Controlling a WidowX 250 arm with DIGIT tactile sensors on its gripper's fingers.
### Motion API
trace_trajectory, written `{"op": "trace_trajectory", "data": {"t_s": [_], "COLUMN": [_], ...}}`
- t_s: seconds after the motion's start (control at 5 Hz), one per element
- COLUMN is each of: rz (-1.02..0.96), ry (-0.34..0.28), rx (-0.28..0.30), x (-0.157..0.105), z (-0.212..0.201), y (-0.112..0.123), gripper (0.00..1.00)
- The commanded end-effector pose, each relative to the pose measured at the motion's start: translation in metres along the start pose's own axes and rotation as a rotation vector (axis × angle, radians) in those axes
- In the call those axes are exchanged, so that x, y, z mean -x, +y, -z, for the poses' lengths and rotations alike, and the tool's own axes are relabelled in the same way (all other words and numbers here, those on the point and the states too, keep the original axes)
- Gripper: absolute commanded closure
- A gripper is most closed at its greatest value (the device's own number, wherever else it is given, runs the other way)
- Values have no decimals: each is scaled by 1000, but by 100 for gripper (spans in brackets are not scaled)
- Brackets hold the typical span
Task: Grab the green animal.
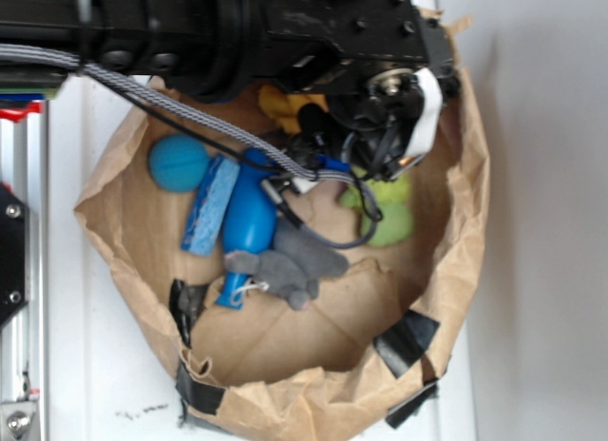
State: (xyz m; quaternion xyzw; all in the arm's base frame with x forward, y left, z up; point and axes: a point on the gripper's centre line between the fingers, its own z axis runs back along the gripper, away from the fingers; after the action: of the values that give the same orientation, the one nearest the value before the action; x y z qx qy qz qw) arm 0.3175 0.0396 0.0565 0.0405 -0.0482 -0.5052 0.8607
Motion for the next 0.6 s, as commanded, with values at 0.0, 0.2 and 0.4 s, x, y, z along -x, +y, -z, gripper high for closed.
{"op": "trace_trajectory", "data": {"t_s": [0.0, 0.2, 0.4], "rz": [138, 158, 211], "ry": [-38, -45, -48], "rx": [50, 37, 34], "x": [-32, -37, -38], "z": [12, 11, 8], "y": [-4, -7, -18], "gripper": [0, 0, 0]}}
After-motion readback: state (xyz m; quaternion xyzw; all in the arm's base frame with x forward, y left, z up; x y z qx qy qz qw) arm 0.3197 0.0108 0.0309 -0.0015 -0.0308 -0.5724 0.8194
